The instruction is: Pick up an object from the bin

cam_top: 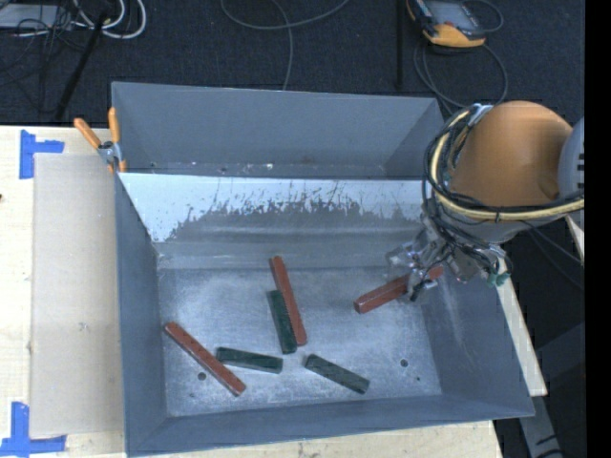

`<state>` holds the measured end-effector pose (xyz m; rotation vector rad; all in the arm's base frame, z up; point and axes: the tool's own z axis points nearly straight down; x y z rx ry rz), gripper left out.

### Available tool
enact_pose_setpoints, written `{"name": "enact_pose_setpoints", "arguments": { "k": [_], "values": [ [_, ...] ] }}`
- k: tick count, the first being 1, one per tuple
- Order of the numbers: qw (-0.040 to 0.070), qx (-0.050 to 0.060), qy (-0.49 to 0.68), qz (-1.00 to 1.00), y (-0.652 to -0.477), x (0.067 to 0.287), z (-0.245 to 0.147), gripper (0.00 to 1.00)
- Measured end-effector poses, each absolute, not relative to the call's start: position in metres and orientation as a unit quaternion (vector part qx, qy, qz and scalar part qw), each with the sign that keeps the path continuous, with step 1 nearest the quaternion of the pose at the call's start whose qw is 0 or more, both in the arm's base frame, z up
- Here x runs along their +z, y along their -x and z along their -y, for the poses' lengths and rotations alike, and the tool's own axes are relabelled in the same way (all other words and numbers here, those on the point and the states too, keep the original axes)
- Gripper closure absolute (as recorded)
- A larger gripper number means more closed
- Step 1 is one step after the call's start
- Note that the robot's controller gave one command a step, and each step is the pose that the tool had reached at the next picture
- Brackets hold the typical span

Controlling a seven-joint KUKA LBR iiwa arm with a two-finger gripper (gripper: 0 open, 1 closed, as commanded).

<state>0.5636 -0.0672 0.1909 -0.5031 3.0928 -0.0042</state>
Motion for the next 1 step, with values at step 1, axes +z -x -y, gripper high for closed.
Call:
{"name": "enact_pose_setpoints", "arguments": {
  "k": [1],
  "values": [
    [0.003, -0.001, 0.307, -0.952, -0.5663, 0.2688, 0.0715, 1.00]
  ]
}}
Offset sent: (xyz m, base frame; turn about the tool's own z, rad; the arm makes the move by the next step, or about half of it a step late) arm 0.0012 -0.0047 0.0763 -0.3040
